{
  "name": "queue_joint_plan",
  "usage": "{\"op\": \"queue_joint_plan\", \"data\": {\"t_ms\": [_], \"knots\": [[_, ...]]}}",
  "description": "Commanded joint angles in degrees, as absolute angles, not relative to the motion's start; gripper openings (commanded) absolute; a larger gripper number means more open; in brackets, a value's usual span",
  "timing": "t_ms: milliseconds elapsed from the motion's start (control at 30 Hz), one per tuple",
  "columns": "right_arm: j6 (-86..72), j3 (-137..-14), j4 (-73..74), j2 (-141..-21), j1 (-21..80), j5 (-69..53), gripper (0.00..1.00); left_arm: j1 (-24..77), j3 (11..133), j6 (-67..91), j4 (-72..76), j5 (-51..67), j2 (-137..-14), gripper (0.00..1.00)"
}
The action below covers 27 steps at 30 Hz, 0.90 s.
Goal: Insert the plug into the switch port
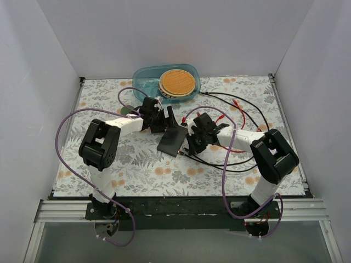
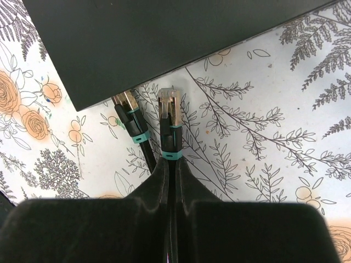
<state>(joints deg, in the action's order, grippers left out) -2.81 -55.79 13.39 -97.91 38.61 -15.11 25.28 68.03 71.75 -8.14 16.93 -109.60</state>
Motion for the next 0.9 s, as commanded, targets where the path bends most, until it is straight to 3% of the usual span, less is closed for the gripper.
{"op": "queue_joint_plan", "data": {"t_ms": [0, 533, 867], "knots": [[-2.99, -54.85, 10.46, -95.63, 38.67, -17.22, 0.01, 25.22, 65.49, 71.19, -8.00, 15.38, -104.68, 0.89], [-3.69, -56.07, 8.53, -97.47, 38.67, -18.98, 0.01, 25.22, 58.80, 73.91, -5.71, 18.46, -100.20, 0.77], [-3.78, -57.48, 9.93, -99.67, 38.76, -19.16, 0.01, 25.31, 58.18, 75.23, -4.39, 20.39, -99.58, 0.75]]}}
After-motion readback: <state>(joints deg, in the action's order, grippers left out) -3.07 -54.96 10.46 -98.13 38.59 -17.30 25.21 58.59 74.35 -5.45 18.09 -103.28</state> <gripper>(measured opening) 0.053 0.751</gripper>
